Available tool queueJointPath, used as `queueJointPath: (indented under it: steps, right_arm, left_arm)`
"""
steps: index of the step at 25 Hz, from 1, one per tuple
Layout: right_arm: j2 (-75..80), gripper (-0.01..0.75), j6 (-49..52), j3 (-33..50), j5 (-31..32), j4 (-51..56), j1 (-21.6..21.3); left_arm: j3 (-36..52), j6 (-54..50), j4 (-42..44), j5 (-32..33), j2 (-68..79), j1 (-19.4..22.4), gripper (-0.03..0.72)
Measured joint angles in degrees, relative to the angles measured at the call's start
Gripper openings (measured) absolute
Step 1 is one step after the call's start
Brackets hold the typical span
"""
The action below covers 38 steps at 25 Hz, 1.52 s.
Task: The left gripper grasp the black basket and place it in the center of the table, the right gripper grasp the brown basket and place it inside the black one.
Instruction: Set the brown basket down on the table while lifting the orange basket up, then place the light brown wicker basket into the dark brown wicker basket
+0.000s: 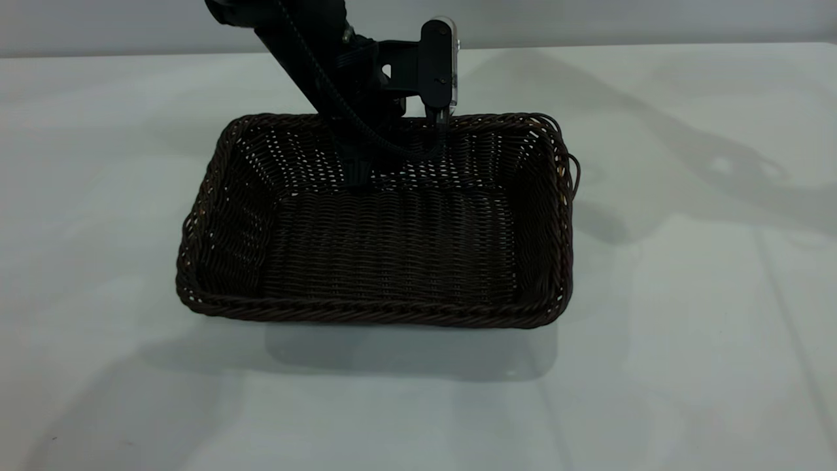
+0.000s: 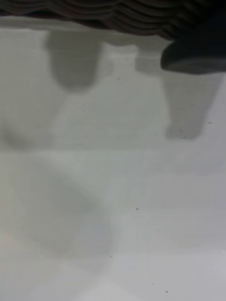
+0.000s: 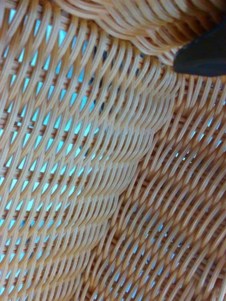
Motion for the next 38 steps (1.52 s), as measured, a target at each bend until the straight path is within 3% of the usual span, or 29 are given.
queueJointPath:
  steps: [6,10,17,24,33,38]
  right_arm:
    - [0.00,0.119,0.20,0.00,0.12,-0.23,0.00]
    - [0.00,0.119,0.19,0.00,0.32,-0.38,-0.51]
    - [0.00,0.119,1.53,0.00,-1.81,-0.63,-1.15]
    - [0.05,0.120,4.76,-0.27,-1.86,-7.16,1.50]
    - [0.27,0.120,7.85,-0.34,-2.39,-26.68,22.25]
    - [3.29,0.120,10.60,-0.39,-5.46,-31.26,27.12]
  left_arm:
    - [0.00,-0.06,-3.75,-1.37,-0.87,-0.06,0.429]
    - [0.05,-0.50,-4.70,2.45,-4.61,-0.06,0.523]
    - [0.05,-2.81,-4.41,20.83,-18.60,0.29,0.503]
    - [0.05,-6.54,-1.28,32.30,-38.19,2.81,0.454]
    - [0.05,-13.14,1.54,32.35,-58.28,5.81,0.435]
    - [0.05,-16.38,1.49,34.83,-61.77,5.81,0.435]
